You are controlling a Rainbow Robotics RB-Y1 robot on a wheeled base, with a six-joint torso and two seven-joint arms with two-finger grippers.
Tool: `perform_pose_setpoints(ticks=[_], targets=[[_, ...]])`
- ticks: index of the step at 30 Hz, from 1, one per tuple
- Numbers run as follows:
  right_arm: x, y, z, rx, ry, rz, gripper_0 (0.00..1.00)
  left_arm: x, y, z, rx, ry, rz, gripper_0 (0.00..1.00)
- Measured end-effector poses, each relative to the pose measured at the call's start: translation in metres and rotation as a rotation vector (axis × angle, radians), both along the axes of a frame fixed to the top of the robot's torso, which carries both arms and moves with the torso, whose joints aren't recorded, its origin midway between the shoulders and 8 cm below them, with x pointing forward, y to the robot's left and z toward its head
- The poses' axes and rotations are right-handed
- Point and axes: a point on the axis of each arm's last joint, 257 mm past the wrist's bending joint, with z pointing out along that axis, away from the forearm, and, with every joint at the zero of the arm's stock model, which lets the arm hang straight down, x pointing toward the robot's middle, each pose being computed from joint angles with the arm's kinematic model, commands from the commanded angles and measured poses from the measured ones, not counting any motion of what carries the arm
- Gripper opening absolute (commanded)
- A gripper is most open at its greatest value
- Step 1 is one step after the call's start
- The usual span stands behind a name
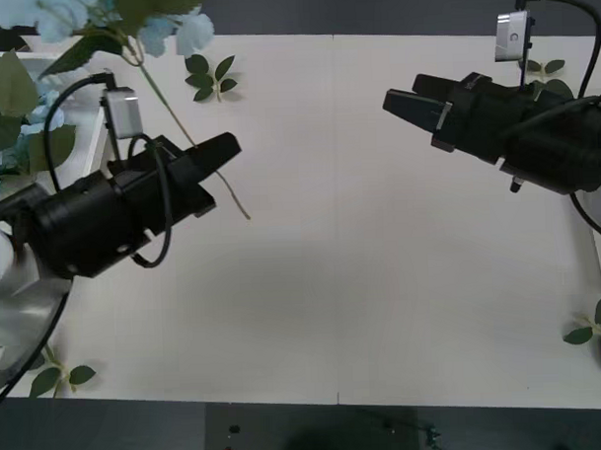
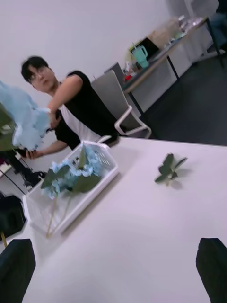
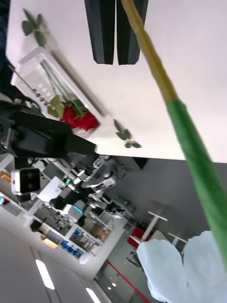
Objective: Put the red flowers into the right box and the blue flowers into the left box
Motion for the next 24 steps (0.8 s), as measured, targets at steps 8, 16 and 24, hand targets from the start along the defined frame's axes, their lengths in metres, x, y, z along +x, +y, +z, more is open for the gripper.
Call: perform_pose_setpoints(ticks=[8, 16, 24], targets=[[-0.008, -0.084, -0.052, -0.146, 0.278, -0.007, 1.0, 0.021, 0.138, 0.01, 0.231, -0.048, 0.166, 0.0], [-0.067, -0.115, -0.019, -0.131, 0.386, 0.236, 1.0, 0.017, 0.273, -0.02, 0.358, 0.299, 0.33, 0.0], [-0.105, -0.127, 0.022, -0.15, 0.224, 0.341, 1.0, -0.003, 0.38, -0.018, 0.518, 0.458, 0.58, 0.0]])
